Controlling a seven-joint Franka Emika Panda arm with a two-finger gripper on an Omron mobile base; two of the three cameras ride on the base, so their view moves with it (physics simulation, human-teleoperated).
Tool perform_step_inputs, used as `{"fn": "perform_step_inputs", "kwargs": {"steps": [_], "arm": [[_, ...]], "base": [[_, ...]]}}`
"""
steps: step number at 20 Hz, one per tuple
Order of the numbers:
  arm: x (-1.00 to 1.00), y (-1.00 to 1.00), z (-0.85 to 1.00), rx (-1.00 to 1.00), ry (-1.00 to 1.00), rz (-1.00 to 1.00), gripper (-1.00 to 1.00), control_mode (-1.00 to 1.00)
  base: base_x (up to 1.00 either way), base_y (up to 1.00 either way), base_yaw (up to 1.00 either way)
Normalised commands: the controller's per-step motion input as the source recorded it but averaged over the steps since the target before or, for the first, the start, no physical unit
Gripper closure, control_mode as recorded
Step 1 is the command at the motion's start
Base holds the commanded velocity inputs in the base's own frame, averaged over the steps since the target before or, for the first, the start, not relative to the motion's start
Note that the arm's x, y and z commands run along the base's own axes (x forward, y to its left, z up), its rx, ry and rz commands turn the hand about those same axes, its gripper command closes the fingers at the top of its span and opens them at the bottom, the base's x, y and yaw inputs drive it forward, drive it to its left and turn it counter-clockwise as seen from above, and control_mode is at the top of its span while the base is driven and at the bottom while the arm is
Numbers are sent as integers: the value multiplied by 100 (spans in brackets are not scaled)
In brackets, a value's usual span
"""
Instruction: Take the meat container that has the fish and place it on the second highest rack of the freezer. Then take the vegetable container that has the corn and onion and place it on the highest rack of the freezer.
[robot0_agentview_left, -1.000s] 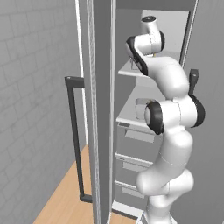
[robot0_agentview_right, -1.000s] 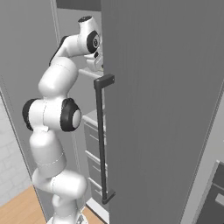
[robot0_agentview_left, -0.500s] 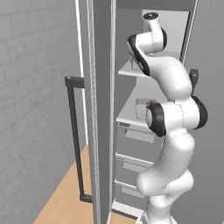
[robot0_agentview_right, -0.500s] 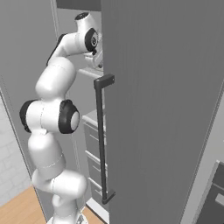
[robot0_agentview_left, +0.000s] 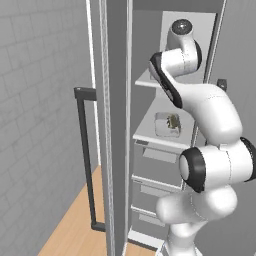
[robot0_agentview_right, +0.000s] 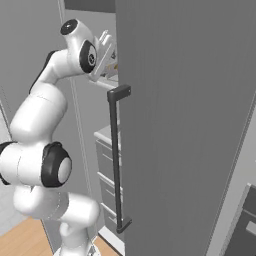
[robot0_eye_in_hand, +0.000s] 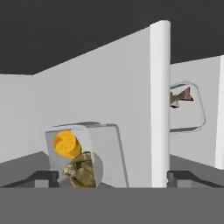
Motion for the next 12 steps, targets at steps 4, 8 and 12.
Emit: {"fn": "perform_step_inputs", "kwargs": {"steps": [4, 8, 12], "arm": [[-100, 36, 7, 0, -8, -11, -100, -100], [-100, 33, -13, 5, 0, -22, -100, -100], [-100, 21, -53, 11, 3, -26, -100, -100]], "base": [[0, 0, 0], [0, 0, 0], [0, 0, 0]]}}
